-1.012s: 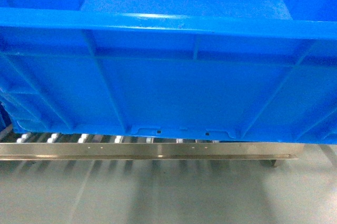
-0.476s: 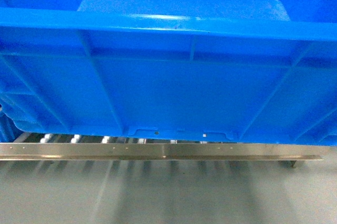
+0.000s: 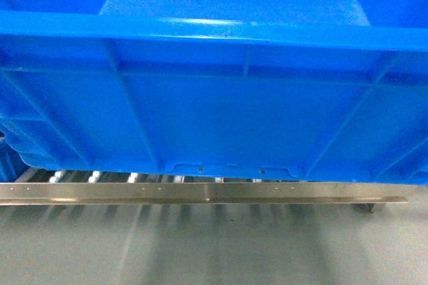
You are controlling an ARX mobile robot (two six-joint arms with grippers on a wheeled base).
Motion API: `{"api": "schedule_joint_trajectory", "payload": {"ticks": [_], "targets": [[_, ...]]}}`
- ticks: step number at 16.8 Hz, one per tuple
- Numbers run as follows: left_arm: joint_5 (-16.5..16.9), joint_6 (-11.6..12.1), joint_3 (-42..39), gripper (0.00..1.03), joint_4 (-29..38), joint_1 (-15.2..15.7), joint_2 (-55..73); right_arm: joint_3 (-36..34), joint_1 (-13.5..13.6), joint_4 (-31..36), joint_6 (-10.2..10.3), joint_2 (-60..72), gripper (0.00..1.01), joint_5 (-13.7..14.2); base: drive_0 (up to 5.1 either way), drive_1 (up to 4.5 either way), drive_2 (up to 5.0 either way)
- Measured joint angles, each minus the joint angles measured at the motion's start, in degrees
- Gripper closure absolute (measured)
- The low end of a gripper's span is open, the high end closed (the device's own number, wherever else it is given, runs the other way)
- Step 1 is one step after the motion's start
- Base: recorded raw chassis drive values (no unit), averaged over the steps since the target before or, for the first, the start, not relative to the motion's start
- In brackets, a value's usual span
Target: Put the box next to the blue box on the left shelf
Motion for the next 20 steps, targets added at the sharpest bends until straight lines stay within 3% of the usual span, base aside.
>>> {"api": "schedule_joint_trajectory", "payload": {"ticks": [8, 20], "targets": [[0.0, 0.0, 0.0, 0.94, 0.0, 0.0, 0.0, 0.0, 0.0, 0.04, 0.0, 0.0, 0.93, 0.02, -5.1, 2.33, 2.3], [0.0, -0.02, 0.0, 0.94, 0.04, -0.02, 0.0, 0.0, 0.0, 0.02, -0.02, -0.04, 0.93, 0.0, 0.0, 0.0, 0.0]]}}
